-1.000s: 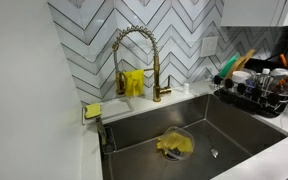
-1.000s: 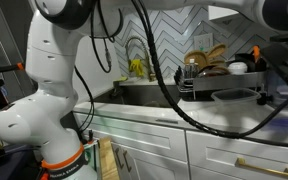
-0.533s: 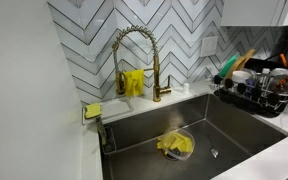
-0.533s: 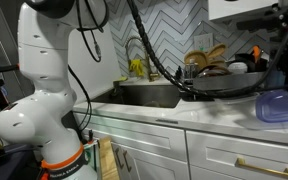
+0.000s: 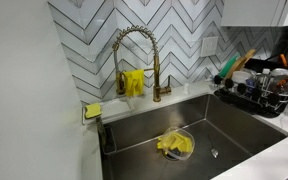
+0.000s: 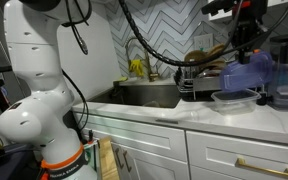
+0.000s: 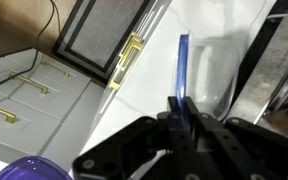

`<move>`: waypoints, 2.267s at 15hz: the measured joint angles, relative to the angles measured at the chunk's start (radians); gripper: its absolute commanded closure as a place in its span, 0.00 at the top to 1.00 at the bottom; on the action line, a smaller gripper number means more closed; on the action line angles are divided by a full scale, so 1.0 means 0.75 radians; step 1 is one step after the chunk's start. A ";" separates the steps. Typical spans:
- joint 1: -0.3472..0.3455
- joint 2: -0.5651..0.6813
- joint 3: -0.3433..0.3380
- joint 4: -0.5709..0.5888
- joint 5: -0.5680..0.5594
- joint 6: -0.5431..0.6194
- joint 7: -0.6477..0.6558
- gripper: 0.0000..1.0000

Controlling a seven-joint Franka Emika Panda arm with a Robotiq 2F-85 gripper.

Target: Put the blue lid on the bowl then put them on the dish rack

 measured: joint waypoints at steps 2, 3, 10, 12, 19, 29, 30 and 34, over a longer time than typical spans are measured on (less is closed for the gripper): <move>0.024 -0.032 0.015 -0.051 0.005 -0.001 0.000 0.02; 0.033 -0.041 0.018 -0.074 0.005 0.000 0.000 0.02; 0.046 -0.033 0.021 -0.180 0.129 0.126 -0.075 0.02; 0.045 -0.025 0.021 -0.183 0.174 0.166 -0.099 0.02; 0.044 0.008 0.020 -0.183 0.193 0.211 -0.107 0.02; 0.052 0.081 0.021 -0.183 0.122 0.354 -0.102 0.02; 0.055 0.086 0.021 -0.183 0.106 0.365 -0.100 0.02; 0.070 0.091 0.021 -0.186 0.047 0.374 -0.088 0.02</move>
